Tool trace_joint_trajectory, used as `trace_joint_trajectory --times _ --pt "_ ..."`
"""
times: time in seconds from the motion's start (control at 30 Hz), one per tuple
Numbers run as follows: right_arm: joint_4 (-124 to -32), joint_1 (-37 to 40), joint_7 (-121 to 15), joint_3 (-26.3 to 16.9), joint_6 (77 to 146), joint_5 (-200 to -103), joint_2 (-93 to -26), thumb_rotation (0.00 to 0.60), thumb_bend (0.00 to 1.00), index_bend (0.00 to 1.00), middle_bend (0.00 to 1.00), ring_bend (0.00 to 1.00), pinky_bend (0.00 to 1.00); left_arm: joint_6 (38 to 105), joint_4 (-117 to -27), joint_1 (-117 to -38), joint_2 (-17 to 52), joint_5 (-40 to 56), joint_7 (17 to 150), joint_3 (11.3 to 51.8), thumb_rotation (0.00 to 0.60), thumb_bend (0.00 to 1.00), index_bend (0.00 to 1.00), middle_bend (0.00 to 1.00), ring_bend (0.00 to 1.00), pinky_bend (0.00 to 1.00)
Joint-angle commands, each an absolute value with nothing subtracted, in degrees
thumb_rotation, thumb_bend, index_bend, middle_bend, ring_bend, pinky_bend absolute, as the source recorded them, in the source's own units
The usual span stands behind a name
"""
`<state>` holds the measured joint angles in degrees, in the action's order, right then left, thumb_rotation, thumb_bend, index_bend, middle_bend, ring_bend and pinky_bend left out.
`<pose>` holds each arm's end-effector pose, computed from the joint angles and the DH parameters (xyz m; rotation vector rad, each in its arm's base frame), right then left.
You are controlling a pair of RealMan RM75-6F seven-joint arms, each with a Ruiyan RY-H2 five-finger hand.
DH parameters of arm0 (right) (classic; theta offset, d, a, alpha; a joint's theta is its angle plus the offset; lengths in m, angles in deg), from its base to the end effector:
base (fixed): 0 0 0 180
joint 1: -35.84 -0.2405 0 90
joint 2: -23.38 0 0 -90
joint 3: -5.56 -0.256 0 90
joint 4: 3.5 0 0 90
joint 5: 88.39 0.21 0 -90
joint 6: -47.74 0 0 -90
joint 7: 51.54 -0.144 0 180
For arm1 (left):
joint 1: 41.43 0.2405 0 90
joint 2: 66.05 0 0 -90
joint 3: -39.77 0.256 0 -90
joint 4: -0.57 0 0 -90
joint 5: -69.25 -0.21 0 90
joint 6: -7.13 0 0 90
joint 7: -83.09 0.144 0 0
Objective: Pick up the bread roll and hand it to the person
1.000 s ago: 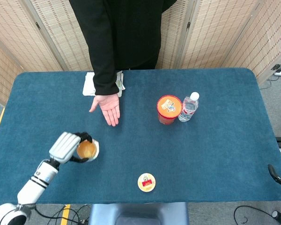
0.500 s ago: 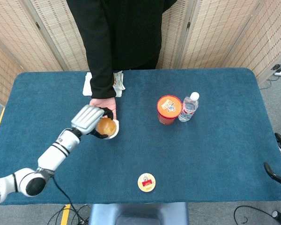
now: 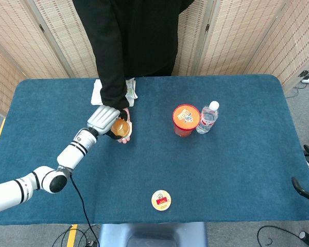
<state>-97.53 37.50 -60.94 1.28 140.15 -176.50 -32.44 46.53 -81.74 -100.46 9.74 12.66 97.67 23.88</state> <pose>-0.3164 -0.1495 0.2197 1.2655 -0.8673 0.9810 -0.0732 0.4303 0.0558 -1.9718 -0.8183 -0.9254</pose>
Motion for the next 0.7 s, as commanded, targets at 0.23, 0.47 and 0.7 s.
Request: trace_joint_trajectory --times 0.23,0.47,0.7 --pt "-97.67 37.06 -60.65 1.53 139.32 -176.78 -32.26 0.6 0.26 0.0 0.0 0.0 0.0 51.46 -90.04 -98.72 5.34 12.9 99.67 25.27 0.6 0.2 0.25 0.44 0.35 0.48" --pt "-97.83 37.16 -59.89 2.47 139.77 -178.86 -32.46 0.6 0.26 0.0 0.0 0.0 0.0 60.6 -105.38 -96.04 -0.52 16.32 107.18 26.48 0.6 0.17 0.2 0.38 0.26 0.39" --pt "-97.99 36.61 -59.05 3.52 138.96 -180.9 -32.61 0.6 0.26 0.0 0.0 0.0 0.0 69.3 -116.78 -92.01 -4.56 14.52 110.58 27.52 0.6 0.16 0.2 0.35 0.22 0.31"
